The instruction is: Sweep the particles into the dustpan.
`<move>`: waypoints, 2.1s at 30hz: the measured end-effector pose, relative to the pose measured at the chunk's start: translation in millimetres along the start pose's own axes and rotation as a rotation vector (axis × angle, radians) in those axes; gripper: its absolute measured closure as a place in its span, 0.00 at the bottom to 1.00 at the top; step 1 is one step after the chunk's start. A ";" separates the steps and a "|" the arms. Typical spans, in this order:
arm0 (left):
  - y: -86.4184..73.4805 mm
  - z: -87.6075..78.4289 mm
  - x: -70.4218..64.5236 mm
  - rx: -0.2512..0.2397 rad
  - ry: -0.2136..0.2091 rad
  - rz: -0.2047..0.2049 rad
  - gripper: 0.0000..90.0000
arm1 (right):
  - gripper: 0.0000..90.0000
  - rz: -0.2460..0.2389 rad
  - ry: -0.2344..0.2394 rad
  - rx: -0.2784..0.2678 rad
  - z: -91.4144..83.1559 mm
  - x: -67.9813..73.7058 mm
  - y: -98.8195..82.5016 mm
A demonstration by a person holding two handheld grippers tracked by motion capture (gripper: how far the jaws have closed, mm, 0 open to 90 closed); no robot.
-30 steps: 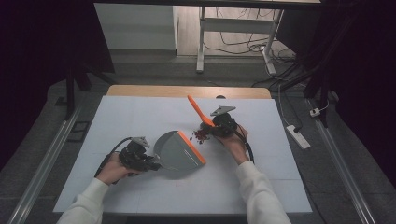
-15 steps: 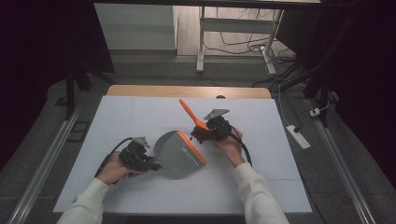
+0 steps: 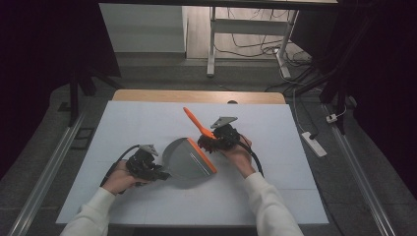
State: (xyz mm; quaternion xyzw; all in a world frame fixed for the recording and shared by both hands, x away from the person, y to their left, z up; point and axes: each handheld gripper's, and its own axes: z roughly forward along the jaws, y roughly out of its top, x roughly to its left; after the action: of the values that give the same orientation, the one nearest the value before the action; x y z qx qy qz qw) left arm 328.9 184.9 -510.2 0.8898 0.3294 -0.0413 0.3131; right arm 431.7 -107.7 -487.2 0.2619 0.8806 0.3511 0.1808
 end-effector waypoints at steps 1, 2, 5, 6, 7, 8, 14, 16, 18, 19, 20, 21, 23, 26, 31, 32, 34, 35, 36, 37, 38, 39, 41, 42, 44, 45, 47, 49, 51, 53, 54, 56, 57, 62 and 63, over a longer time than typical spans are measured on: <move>0.0 0.1 0.0 0.000 0.000 0.000 0.68 | 0.78 -0.005 0.002 -0.004 0.6 0.3 0.2; 0.0 0.0 0.0 0.000 0.000 0.000 0.68 | 0.78 -0.004 0.003 -0.003 0.7 1.2 0.4; 0.1 0.1 -0.1 0.000 0.000 0.000 0.68 | 0.78 -0.010 0.003 -0.001 0.8 3.8 0.9; 0.1 0.2 0.0 0.000 0.000 -0.001 0.68 | 0.78 -0.010 0.007 -0.003 0.9 4.9 1.0; 0.1 0.2 0.0 0.000 0.000 0.000 0.68 | 0.78 -0.010 0.013 -0.001 0.7 5.6 1.1; 0.0 0.2 0.0 0.000 0.000 0.000 0.68 | 0.78 -0.011 0.019 -0.003 0.8 6.5 1.3; 0.1 0.2 -0.1 0.000 0.000 -0.001 0.68 | 0.78 -0.025 0.045 -0.006 1.1 14.5 3.2; 0.1 0.2 -0.2 0.000 0.001 -0.001 0.68 | 0.78 -0.032 0.055 -0.007 1.2 16.9 3.9; 0.1 0.2 -0.3 0.000 0.001 0.000 0.68 | 0.78 -0.040 0.057 -0.006 1.2 19.8 4.7; 0.1 0.3 -0.3 0.001 0.001 0.000 0.68 | 0.78 -0.040 0.061 -0.005 1.0 21.2 5.1; 0.1 0.3 -0.3 0.001 0.001 -0.001 0.68 | 0.78 -0.041 0.064 -0.007 0.8 22.7 5.4; 0.1 0.3 -0.3 0.001 0.001 0.000 0.68 | 0.78 -0.043 0.066 -0.007 0.3 24.5 6.0; 0.1 0.4 -0.2 0.001 0.000 -0.001 0.68 | 0.78 -0.049 0.074 -0.011 -0.9 27.3 7.2; 0.2 0.6 -0.1 0.003 -0.001 -0.001 0.68 | 0.78 -0.054 0.097 -0.018 -3.4 31.4 9.8; 0.1 0.6 -0.4 0.002 0.002 -0.001 0.68 | 0.78 -0.084 0.140 -0.015 -5.2 39.8 14.2; 0.1 0.6 -0.4 0.001 0.002 0.000 0.68 | 0.78 -0.089 0.146 -0.016 -6.2 40.5 15.3; 0.1 0.6 -0.5 0.001 0.002 -0.001 0.68 | 0.78 -0.084 0.139 -0.030 -9.5 39.3 16.9; 0.1 0.6 -0.6 0.001 0.002 0.000 0.68 | 0.78 -0.075 0.131 -0.038 -11.5 37.0 17.2; 0.1 0.7 -0.5 0.002 0.002 0.000 0.68 | 0.78 -0.058 0.123 -0.049 -13.4 34.3 17.0; 0.1 0.7 -0.5 0.002 0.002 0.000 0.68 | 0.78 -0.045 0.117 -0.058 -15.3 31.0 16.4; 0.1 0.8 -0.4 0.002 0.002 0.001 0.68 | 0.78 -0.034 0.106 -0.063 -16.9 27.7 15.5; 0.0 0.8 -0.3 0.003 0.002 0.001 0.68 | 0.78 -0.026 0.092 -0.066 -18.4 24.2 14.6; 0.1 0.8 -0.4 0.003 0.002 0.001 0.68 | 0.78 -0.005 0.066 -0.068 -20.7 17.8 12.7; 0.1 0.8 -0.5 0.003 0.003 0.001 0.68 | 0.78 0.002 0.056 -0.071 -21.4 14.8 11.8; 0.1 0.9 -0.5 0.003 0.002 0.001 0.68 | 0.78 0.017 0.035 -0.076 -22.3 10.0 10.3; 0.1 0.8 -0.6 0.002 0.004 0.000 0.68 | 0.78 0.020 0.027 -0.077 -22.3 7.5 9.5; 0.1 0.8 -0.8 0.002 0.003 0.000 0.68 | 0.78 0.033 0.016 -0.077 -21.1 3.9 8.1; 0.2 0.8 -1.2 0.002 0.005 0.000 0.68 | 0.78 0.040 0.012 -0.074 -17.9 1.0 7.1; 0.4 0.6 -1.6 0.002 0.007 -0.001 0.68 | 0.78 0.044 0.009 -0.067 -13.3 -1.2 7.1; 0.4 0.8 -1.5 0.002 0.006 -0.001 0.68 | 0.78 0.046 0.015 -0.063 -8.0 -3.3 7.8; 0.3 0.9 -1.5 0.003 0.007 -0.002 0.68 | 0.78 0.044 0.016 -0.061 -5.0 -4.1 8.5; 0.3 0.8 -1.5 0.003 0.007 -0.002 0.68 | 0.78 0.035 0.010 -0.052 1.9 -5.3 10.5; 0.3 0.9 -1.6 0.003 0.007 -0.002 0.68 | 0.78 0.033 0.008 -0.040 5.6 -6.1 11.6; 0.1 1.3 -1.0 0.005 0.005 -0.002 0.68 | 0.78 0.018 0.034 -0.013 19.8 -3.7 17.5; 0.0 1.3 -1.0 0.005 0.005 -0.002 0.68 | 0.78 0.007 0.038 -0.013 20.9 -2.2 18.4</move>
State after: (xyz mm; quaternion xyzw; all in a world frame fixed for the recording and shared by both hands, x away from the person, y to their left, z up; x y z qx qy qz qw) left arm 328.3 183.5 -511.0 0.8905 0.3308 -0.0399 0.3100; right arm 450.1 -86.7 -488.1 0.2573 0.8805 0.3624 0.1645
